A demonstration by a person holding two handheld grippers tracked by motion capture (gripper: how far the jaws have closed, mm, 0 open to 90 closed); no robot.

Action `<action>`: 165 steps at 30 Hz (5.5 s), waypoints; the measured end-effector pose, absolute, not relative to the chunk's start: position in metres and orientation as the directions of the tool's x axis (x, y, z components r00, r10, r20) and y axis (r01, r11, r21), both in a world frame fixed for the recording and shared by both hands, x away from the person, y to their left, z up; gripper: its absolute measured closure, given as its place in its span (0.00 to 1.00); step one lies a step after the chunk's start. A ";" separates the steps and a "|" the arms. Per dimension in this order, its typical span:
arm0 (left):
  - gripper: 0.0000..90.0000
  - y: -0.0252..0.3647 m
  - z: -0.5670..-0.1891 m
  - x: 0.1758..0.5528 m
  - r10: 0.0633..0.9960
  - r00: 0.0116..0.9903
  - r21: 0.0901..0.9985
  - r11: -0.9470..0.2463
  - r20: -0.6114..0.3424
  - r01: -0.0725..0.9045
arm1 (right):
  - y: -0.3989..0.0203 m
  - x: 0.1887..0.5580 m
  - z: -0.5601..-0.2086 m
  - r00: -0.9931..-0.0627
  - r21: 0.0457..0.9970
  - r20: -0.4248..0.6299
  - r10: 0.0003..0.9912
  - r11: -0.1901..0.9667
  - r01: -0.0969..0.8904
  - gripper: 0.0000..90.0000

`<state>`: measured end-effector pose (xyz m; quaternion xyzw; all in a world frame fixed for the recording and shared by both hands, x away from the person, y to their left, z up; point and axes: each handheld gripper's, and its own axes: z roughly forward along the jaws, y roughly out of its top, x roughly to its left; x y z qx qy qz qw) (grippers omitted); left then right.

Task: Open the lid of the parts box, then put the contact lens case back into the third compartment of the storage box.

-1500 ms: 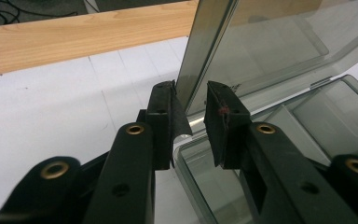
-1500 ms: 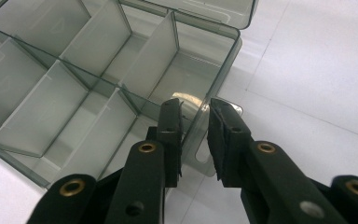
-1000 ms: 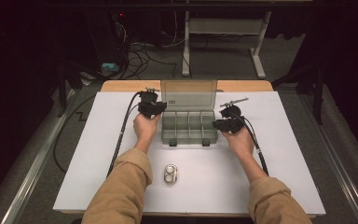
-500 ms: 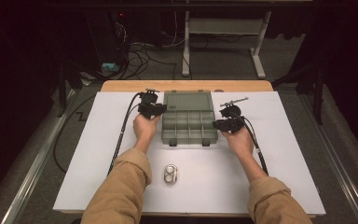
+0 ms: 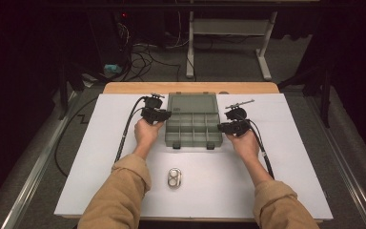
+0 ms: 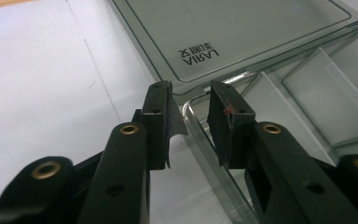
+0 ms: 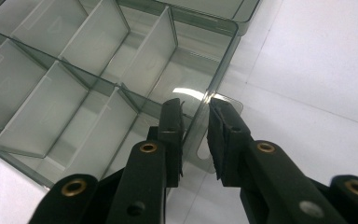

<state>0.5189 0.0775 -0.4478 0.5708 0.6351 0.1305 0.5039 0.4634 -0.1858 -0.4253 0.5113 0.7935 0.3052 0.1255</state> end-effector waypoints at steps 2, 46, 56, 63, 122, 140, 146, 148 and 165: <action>0.77 0.077 -0.449 0.518 0.859 0.161 0.742 0.308 -0.486 0.595 | -0.185 0.463 -0.425 -0.444 0.609 0.106 0.890 0.295 0.737 0.84; 0.51 0.144 -0.427 0.414 0.807 0.290 0.806 0.341 -0.515 0.483 | -0.239 0.394 -0.409 -0.556 0.799 0.090 0.826 0.273 0.536 0.45; 0.50 0.163 -0.432 0.382 0.785 0.315 0.809 0.364 -0.533 0.461 | -0.263 0.367 -0.419 -0.555 0.837 0.096 0.826 0.234 0.494 0.39; 0.48 0.175 -0.437 0.360 0.773 0.325 0.812 0.388 -0.544 0.436 | -0.280 0.349 -0.430 -0.542 0.858 0.113 0.832 0.194 0.476 0.37; 0.38 0.231 -0.464 0.283 0.731 0.316 0.796 0.533 -0.604 0.287 | -0.316 0.274 -0.460 -0.465 0.945 0.039 0.884 0.119 0.306 0.29; 0.38 0.227 -0.462 0.283 0.738 0.329 0.808 0.528 -0.589 0.262 | -0.291 0.277 -0.454 -0.484 0.933 0.086 0.871 0.100 0.345 0.30; 0.38 0.230 -0.462 0.284 0.744 0.311 0.807 0.538 -0.591 0.244 | -0.279 0.276 -0.448 -0.489 0.919 0.112 0.865 0.097 0.382 0.32; 0.38 0.230 -0.462 0.285 0.745 0.311 0.807 0.536 -0.590 0.248 | -0.274 0.277 -0.447 -0.493 0.904 0.116 0.862 0.114 0.412 0.33; 0.38 0.226 -0.464 0.288 0.743 0.327 0.812 0.520 -0.584 0.267 | -0.229 0.285 -0.441 -0.560 0.830 0.154 0.814 0.201 0.520 0.46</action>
